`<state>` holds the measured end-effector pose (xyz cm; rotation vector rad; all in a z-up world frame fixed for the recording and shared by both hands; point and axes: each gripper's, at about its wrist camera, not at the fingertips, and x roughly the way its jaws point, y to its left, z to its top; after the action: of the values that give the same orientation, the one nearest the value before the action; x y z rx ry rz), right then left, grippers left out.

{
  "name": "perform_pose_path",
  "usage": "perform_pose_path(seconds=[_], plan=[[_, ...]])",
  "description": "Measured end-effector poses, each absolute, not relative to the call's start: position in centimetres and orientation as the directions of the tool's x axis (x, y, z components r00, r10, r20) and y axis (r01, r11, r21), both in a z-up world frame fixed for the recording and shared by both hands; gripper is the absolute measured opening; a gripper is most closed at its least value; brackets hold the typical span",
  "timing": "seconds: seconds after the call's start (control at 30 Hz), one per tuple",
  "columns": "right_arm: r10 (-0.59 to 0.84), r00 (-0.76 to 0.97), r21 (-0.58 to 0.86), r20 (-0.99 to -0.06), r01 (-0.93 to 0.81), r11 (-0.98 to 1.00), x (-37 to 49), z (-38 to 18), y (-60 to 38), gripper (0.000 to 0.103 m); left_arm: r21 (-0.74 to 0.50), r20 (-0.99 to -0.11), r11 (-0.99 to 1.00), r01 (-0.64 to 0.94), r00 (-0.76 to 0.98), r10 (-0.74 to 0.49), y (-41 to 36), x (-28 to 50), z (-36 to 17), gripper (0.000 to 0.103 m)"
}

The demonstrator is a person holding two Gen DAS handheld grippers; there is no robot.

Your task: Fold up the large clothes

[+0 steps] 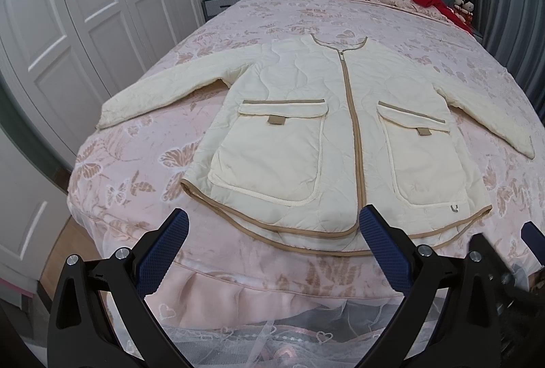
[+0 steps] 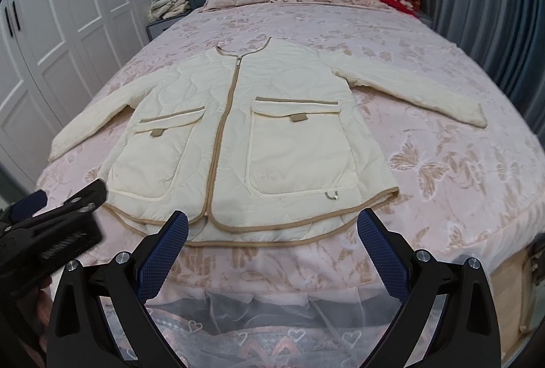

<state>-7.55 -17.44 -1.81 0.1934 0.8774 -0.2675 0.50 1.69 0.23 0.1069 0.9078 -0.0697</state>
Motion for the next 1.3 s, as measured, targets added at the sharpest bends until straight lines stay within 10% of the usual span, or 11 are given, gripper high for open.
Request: perform_pose_path(seconds=[0.9, 1.03, 1.3], plan=[[-0.411, 0.454, 0.384, -0.79, 0.89, 0.246, 1.1, -15.8, -68.3, 0.089, 0.032, -0.873, 0.995, -0.099, 0.481, 0.075, 1.6, 17.7, -9.1, 0.098], [-0.41, 0.469, 0.368, -0.782, 0.879, 0.303, 4.3, -14.6, -68.8, 0.02, 0.064, -0.883, 0.995, -0.07, 0.461, 0.089, 1.1, 18.6, -9.9, 0.098], [-0.241, 0.791, 0.317, -0.562, 0.475, 0.821, 18.6, -0.9, -51.7, 0.013, 0.014, -0.871, 0.996, -0.086, 0.489, 0.054, 2.3, 19.7, -9.1, 0.098]])
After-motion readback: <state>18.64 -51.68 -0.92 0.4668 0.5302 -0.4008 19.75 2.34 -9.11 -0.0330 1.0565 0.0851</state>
